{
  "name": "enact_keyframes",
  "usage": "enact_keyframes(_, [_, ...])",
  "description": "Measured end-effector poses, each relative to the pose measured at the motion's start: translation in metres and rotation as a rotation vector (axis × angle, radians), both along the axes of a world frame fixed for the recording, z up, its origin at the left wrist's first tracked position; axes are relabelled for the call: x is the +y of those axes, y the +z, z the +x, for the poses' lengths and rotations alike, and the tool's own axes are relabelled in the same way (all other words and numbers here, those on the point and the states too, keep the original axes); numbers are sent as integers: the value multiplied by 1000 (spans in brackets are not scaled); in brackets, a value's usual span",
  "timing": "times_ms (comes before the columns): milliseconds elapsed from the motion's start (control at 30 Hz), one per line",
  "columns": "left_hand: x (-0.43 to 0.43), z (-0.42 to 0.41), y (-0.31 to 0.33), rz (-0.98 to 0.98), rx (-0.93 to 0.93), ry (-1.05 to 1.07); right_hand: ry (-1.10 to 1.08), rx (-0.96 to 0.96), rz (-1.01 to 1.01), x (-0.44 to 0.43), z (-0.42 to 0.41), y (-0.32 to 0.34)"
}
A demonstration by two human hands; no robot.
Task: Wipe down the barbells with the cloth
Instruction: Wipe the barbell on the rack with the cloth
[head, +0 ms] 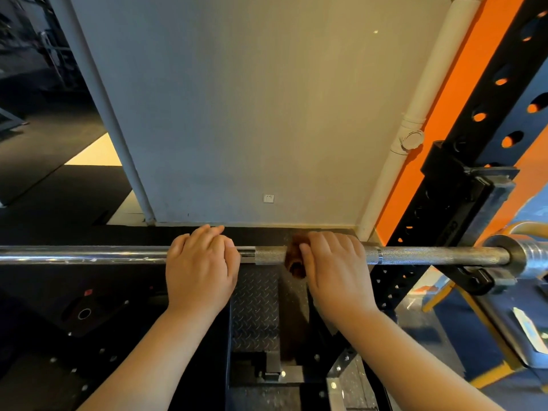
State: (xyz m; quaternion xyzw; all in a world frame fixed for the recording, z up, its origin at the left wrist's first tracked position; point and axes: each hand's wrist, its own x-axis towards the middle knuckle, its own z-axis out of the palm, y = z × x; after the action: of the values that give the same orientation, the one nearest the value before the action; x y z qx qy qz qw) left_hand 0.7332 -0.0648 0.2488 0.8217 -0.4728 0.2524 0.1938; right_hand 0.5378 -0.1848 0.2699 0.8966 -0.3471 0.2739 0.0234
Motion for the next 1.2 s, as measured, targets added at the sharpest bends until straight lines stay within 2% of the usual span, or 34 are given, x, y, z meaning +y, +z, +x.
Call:
enact_keyframes(67, [-1,0,-1,-14,10,9,56,-44,-58,3,-10,-22])
enact_keyframes(200, [-2,3,-4,-27,5,-6,68,-23,-35,4,-11,-30])
enact_keyframes(267, [-3,3,-4,-33,13,-13,48,55,-28,0,-9,-11])
enact_keyframes(400, [-4,1,-3,-51,48,-17,28,255,188,-16,-2,33])
enact_keyframes(567, [0,2,-4,-58,-8,-39,49,52,29,-1,-14,-8])
enact_keyframes(633, [-1,2,-5,-69,-17,-33,96,31,-50,-3,-24,-25])
enact_keyframes(733, [-2,1,-3,-71,-25,-21,74,71,-57,-10,-23,-16])
enact_keyframes(833, [-1,-1,1,-36,0,-19,-21,205,125,-19,-8,22])
enact_keyframes(900, [-1,-2,4,-4,8,-16,-13,249,208,-27,-2,31])
enact_keyframes(967, [0,-1,6,22,2,-24,-19,217,138,-25,-4,25])
enact_keyframes(1067, [1,1,6,28,-25,-39,43,63,23,-14,-23,-7])
enact_keyframes(1133, [1,3,5,17,-35,-42,119,65,-68,-21,-40,-18])
enact_keyframes(1200, [1,5,5,13,-44,-47,108,68,-78,-34,-54,-12])
